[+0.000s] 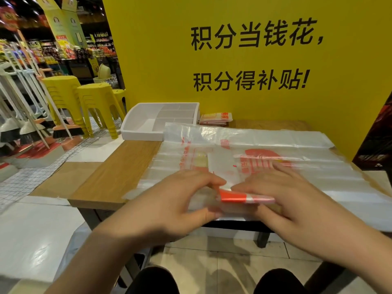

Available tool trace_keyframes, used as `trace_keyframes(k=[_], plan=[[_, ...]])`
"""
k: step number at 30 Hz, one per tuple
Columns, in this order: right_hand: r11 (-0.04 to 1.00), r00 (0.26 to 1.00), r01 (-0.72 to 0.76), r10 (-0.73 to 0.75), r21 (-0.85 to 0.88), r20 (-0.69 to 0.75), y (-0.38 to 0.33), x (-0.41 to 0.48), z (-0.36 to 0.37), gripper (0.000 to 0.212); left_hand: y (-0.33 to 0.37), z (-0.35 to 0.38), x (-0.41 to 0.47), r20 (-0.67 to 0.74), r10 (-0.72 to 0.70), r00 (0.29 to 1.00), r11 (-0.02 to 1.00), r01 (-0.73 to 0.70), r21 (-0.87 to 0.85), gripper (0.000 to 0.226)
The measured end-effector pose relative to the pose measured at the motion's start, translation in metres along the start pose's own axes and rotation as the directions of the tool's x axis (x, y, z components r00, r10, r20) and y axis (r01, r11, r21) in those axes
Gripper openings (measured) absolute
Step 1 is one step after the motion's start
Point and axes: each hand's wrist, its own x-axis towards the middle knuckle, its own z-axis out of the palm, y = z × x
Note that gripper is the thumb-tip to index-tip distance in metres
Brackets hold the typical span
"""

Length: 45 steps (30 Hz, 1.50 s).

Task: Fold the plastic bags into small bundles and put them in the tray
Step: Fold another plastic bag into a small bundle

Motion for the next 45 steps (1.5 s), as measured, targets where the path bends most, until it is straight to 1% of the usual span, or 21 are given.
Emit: trace_keyframes(k=[3, 5, 7, 10, 12, 15, 17, 21, 23, 26, 27, 30, 31, 34, 36, 38, 40, 41, 42, 45], plan=[[0.998, 0.999, 0.034, -0.032, 0.051, -0.031, -0.002, -0.009, 0.009, 0.037, -0.002, 0.020, -0.006, -0.093, -0.011, 0.996, 0.998, 0.005, -0.057, 0.030], [0.997, 0.999, 0.037, -0.034, 0.061, -0.040, -0.001, -0.005, 0.011, 0.040, -0.004, 0.027, -0.007, -0.140, -0.042, 0.989, 0.994, 0.028, -0.103, 0.025], [0.996, 0.997, 0.044, -0.038, 0.078, -0.065, 0.001, -0.002, 0.013, 0.040, -0.003, 0.028, -0.008, -0.156, -0.081, 0.984, 0.985, 0.055, -0.166, 0.023], [0.985, 0.998, 0.018, -0.007, 0.172, -0.067, 0.002, 0.003, 0.007, 0.030, 0.000, 0.023, -0.007, -0.118, -0.107, 0.987, 0.968, 0.076, -0.238, 0.018], [0.959, 1.000, -0.026, 0.027, 0.283, 0.001, 0.001, 0.007, 0.000, 0.021, 0.001, 0.018, -0.006, -0.076, -0.112, 0.991, 0.956, 0.086, -0.280, 0.012], [0.938, 0.995, -0.056, 0.024, 0.343, 0.097, 0.002, 0.016, -0.010, 0.017, -0.002, 0.013, -0.003, -0.010, -0.137, 0.991, 0.943, 0.127, -0.307, 0.021], [0.937, 0.993, -0.063, 0.025, 0.343, 0.117, 0.004, 0.020, -0.012, 0.021, -0.003, 0.011, -0.001, -0.001, -0.141, 0.990, 0.945, 0.134, -0.298, 0.025], [0.936, 0.995, -0.072, 0.045, 0.346, 0.086, 0.012, 0.028, -0.005, 0.026, -0.004, 0.011, 0.006, -0.013, -0.125, 0.992, 0.965, 0.118, -0.236, 0.030], [0.930, 0.996, -0.081, 0.063, 0.357, 0.061, 0.013, 0.032, -0.002, 0.028, -0.006, 0.011, 0.009, -0.031, -0.129, 0.991, 0.965, 0.118, -0.235, 0.026], [0.922, 0.994, -0.106, 0.097, 0.372, 0.043, 0.014, 0.036, 0.001, 0.029, -0.006, 0.014, 0.012, -0.075, -0.151, 0.986, 0.950, 0.124, -0.287, 0.014], [0.921, 0.993, -0.119, 0.114, 0.371, 0.035, 0.014, 0.037, 0.003, 0.034, -0.006, 0.016, 0.013, -0.097, -0.158, 0.983, 0.945, 0.122, -0.302, 0.010], [0.922, 0.985, -0.163, 0.171, 0.352, 0.008, 0.014, 0.043, 0.006, 0.062, -0.007, 0.022, 0.017, -0.159, -0.211, 0.964, 0.927, 0.146, -0.346, 0.009], [0.917, 0.982, -0.182, 0.191, 0.356, 0.011, 0.015, 0.046, 0.007, 0.062, -0.007, 0.024, 0.019, -0.172, -0.225, 0.959, 0.922, 0.153, -0.354, 0.011], [0.911, 0.970, -0.237, 0.239, 0.337, 0.036, 0.013, 0.052, 0.007, 0.037, -0.006, 0.031, 0.023, -0.215, -0.231, 0.949, 0.937, 0.157, -0.313, 0.024], [0.924, 0.964, -0.263, 0.260, 0.277, 0.049, 0.011, 0.056, 0.006, 0.035, -0.006, 0.034, 0.025, -0.251, -0.228, 0.941, 0.954, 0.164, -0.253, 0.027], [0.928, 0.958, -0.283, 0.282, 0.241, 0.040, 0.011, 0.059, 0.009, 0.035, -0.006, 0.037, 0.026, -0.285, -0.235, 0.929, 0.956, 0.169, -0.239, 0.021], [0.931, 0.954, -0.296, 0.300, 0.214, 0.014, 0.013, 0.062, 0.013, 0.026, -0.004, 0.038, 0.027, -0.292, -0.275, 0.916, 0.938, 0.188, -0.291, 0.008], [0.931, 0.952, -0.301, 0.307, 0.207, 0.002, 0.013, 0.063, 0.015, 0.022, -0.004, 0.040, 0.027, -0.294, -0.290, 0.911, 0.931, 0.198, -0.306, 0.015], [0.930, 0.950, -0.303, 0.312, 0.207, -0.009, 0.012, 0.064, 0.016, 0.021, -0.004, 0.040, 0.028, -0.302, -0.295, 0.906, 0.931, 0.202, -0.303, 0.024], [0.944, 0.956, -0.282, 0.292, 0.174, -0.035, 0.009, 0.065, 0.021, 0.033, -0.004, 0.042, 0.029, -0.334, -0.297, 0.894, 0.944, 0.223, -0.244, 0.044]])
